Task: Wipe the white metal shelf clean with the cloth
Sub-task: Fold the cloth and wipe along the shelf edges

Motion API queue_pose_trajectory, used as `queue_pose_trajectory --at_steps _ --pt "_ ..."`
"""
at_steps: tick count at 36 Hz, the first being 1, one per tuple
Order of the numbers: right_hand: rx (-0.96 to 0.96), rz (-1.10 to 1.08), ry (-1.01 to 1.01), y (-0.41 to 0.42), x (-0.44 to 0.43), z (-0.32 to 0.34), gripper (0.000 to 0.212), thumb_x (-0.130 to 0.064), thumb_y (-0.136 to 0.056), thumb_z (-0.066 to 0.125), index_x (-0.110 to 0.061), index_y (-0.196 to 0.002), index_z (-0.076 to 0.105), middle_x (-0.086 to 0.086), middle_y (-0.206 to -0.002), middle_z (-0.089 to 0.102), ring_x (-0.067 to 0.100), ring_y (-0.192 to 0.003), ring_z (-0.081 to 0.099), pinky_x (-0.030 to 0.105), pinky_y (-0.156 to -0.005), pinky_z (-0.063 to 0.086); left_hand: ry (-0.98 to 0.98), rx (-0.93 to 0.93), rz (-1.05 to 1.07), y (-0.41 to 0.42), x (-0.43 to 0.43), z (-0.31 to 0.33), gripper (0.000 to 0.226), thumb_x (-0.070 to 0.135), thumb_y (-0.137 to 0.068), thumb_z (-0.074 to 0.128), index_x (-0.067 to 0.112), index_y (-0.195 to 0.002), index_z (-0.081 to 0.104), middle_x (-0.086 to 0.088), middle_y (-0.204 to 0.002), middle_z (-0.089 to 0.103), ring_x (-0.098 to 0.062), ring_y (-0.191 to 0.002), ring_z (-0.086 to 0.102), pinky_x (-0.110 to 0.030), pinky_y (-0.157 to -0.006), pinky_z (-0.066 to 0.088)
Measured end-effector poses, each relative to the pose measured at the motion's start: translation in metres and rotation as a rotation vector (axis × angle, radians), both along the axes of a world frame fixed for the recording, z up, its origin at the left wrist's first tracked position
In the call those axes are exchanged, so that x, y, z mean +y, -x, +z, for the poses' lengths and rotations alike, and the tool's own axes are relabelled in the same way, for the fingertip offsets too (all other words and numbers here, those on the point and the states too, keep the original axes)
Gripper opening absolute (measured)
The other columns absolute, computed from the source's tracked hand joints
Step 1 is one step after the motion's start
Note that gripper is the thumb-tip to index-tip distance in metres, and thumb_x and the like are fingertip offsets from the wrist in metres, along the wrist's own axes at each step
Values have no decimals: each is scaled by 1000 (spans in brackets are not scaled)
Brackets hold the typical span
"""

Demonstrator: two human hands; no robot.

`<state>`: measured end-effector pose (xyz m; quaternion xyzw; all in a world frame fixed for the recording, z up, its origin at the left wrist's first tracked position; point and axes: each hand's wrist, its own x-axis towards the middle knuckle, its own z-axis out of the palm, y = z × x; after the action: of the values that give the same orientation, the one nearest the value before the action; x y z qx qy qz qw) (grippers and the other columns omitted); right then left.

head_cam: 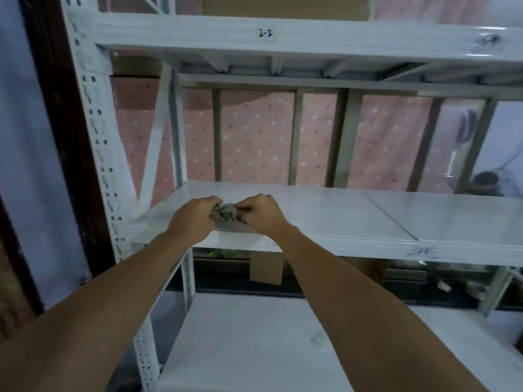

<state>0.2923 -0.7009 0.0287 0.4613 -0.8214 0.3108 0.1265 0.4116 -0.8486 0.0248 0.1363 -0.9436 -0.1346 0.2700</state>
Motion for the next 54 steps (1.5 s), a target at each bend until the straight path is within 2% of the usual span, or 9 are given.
queue_pose_trajectory --at_steps 3,7,9,16,21,27,35,43,54 --pt "11 -46 35 21 63 10 15 -23 -81 67 -18 -87 79 2 -70 72 19 -69 62 28 -64 52 -129 37 -129 29 49 8 41 15 -92 70 16 -133 63 -10 -129 67 -31 -115 63 -38 -98 52" --pt "10 -83 72 48 161 22 14 -17 -82 70 -18 -92 80 -5 -70 71 11 -67 59 17 -62 45 -187 -8 -220 71 136 8 23 18 -95 64 25 -116 67 -11 -105 71 -29 -88 66 -39 -75 57" --pt "33 -99 52 62 211 25 14 -15 -83 71 -16 -93 80 0 -76 74 15 -70 63 23 -66 51 -163 14 -232 91 183 7 21 18 -96 62 25 -115 67 -11 -99 70 -29 -81 64 -35 -64 54" --pt "20 -209 -40 124 367 19 19 -22 -83 72 -21 -101 79 0 -87 77 16 -78 66 24 -72 53 -111 62 -293 161 332 0 24 15 -92 65 19 -115 70 -12 -103 73 -30 -89 66 -33 -72 52" --pt "20 -234 -108 152 423 -2 20 -26 -87 69 -22 -104 78 1 -91 77 19 -83 65 28 -77 54 -113 42 -286 191 389 -19 18 18 -91 68 20 -107 75 -8 -99 74 -28 -88 67 -41 -77 59" --pt "24 -260 -92 185 444 -22 17 -26 -88 63 -25 -95 79 -1 -79 73 18 -74 60 26 -60 45 -109 49 -238 220 415 -29 18 20 -94 67 16 -106 79 -9 -97 77 -28 -90 67 -40 -81 57" --pt "19 -212 -175 220 434 -19 21 -21 -88 62 -24 -99 79 -2 -92 75 19 -87 63 32 -77 55 -14 -44 -206 250 404 -17 19 16 -94 67 14 -108 79 -12 -101 76 -30 -103 62 -41 -89 54" --pt "78 -217 -217 257 420 -15 19 -25 -86 66 -30 -99 79 -5 -91 74 15 -77 57 18 -52 32 -3 -57 -190 286 393 -10 20 11 -89 74 8 -109 78 -12 -111 77 -29 -104 70 -37 -98 55" --pt "55 -209 -265 336 382 -10 20 -25 -84 68 -30 -101 78 -4 -93 74 19 -87 63 21 -67 42 -38 -65 -145 359 365 -8 23 11 -89 74 7 -111 77 -13 -116 75 -31 -109 68 -34 -99 54"
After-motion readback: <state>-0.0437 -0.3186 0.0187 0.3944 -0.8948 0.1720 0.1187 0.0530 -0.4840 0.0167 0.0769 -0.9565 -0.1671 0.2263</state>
